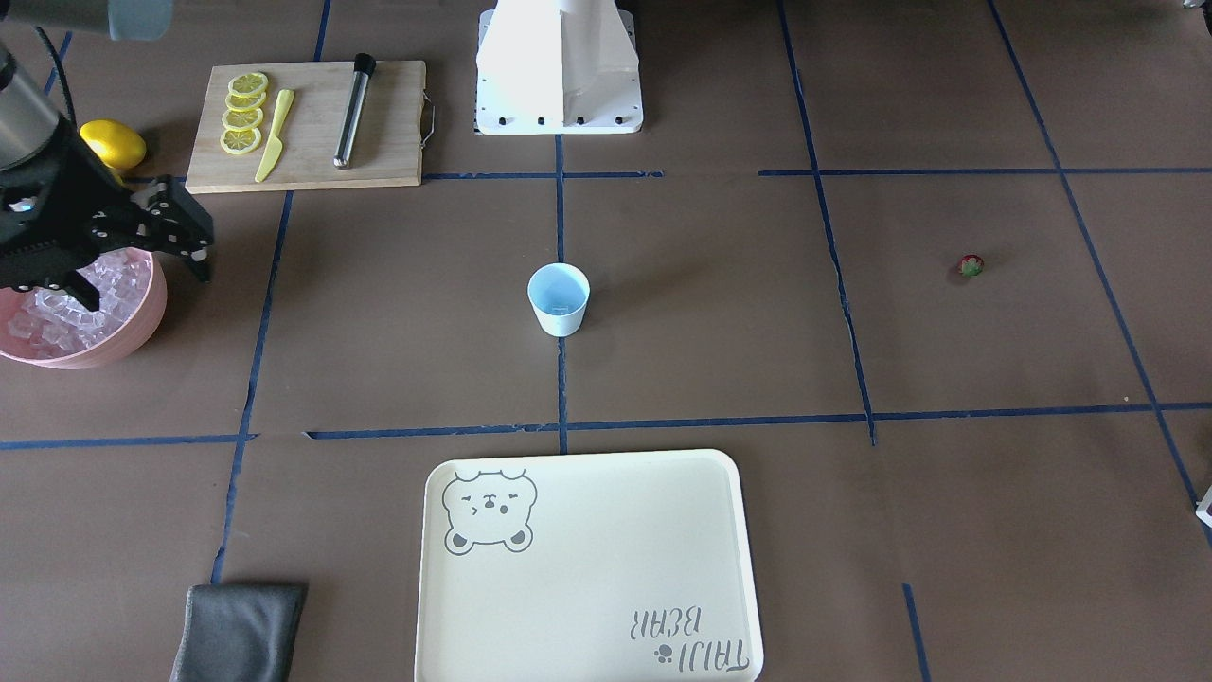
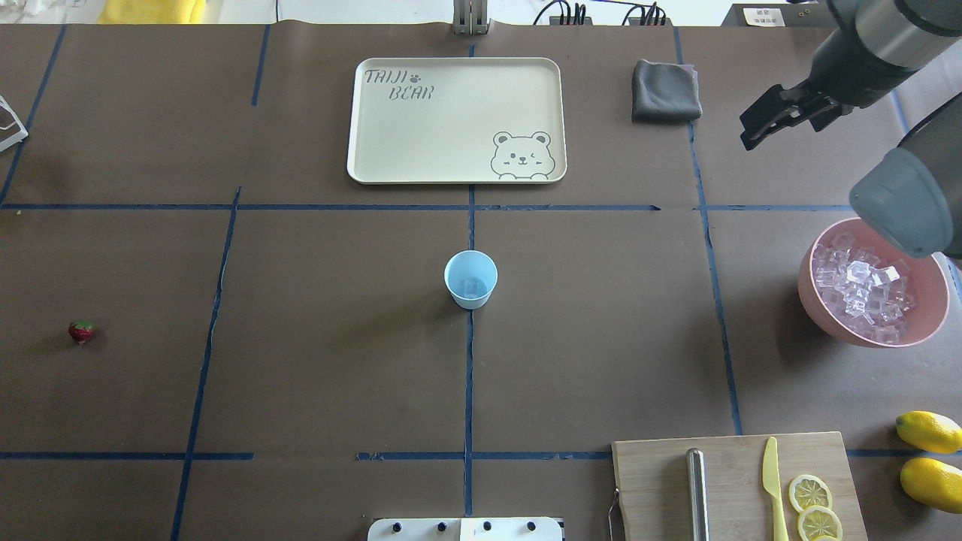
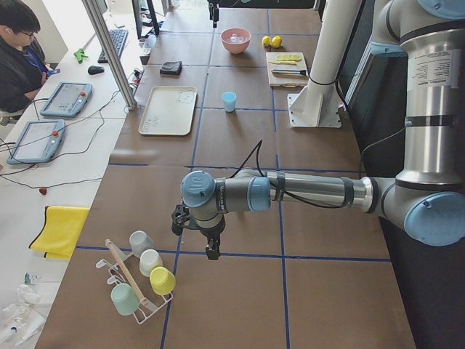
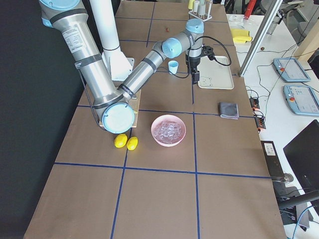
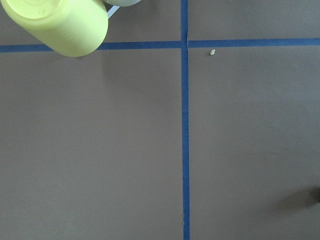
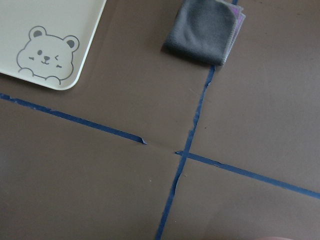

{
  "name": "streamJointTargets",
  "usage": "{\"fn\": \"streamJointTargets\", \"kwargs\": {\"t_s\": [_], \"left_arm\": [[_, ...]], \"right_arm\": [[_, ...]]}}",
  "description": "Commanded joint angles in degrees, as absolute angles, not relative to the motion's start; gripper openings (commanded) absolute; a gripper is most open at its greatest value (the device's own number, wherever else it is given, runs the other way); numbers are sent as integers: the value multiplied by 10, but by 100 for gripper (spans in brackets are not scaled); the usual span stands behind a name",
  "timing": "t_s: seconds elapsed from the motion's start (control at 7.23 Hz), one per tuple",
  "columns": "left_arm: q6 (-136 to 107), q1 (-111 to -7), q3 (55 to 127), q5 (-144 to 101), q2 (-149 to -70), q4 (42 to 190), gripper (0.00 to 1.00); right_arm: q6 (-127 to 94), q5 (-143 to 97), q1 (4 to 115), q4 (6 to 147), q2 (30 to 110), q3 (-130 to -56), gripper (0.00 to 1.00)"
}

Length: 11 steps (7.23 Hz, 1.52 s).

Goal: Put ice and strawberries in cup
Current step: 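Move the right gripper back over the pink bowl of ice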

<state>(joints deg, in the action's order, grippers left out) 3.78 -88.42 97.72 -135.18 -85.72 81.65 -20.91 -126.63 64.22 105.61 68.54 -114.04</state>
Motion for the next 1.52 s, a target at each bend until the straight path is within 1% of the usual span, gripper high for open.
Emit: {"fn": "streamJointTargets", "kwargs": {"t_s": [0.0, 0.28, 0.41, 0.97, 1.11, 1.24, 1.38], "left_arm": [[38, -884, 977, -1352, -857, 816, 100], [36, -884, 977, -1352, -857, 817, 100], [36, -884, 978, -1352, -858, 817, 100], [38, -884, 977, -1352, -858, 818, 100], [38, -884, 977, -1352, -858, 818, 100], [38, -883, 977, -1352, -858, 817, 100], [38, -882, 977, -1352, -858, 817, 100]], "right_arm": [[-125, -1312, 705, 993, 792, -1139, 100], [-77, -1331, 727, 895, 886, -1122, 100], [-77, -1331, 727, 873, 907, -1116, 100], [-75, -1328, 720, 867, 918, -1119, 100], [-71, -1319, 705, 850, 938, -1118, 100], [-75, -1305, 681, 801, 954, -1112, 100], [-77, -1304, 664, 768, 956, -1093, 100]]}}
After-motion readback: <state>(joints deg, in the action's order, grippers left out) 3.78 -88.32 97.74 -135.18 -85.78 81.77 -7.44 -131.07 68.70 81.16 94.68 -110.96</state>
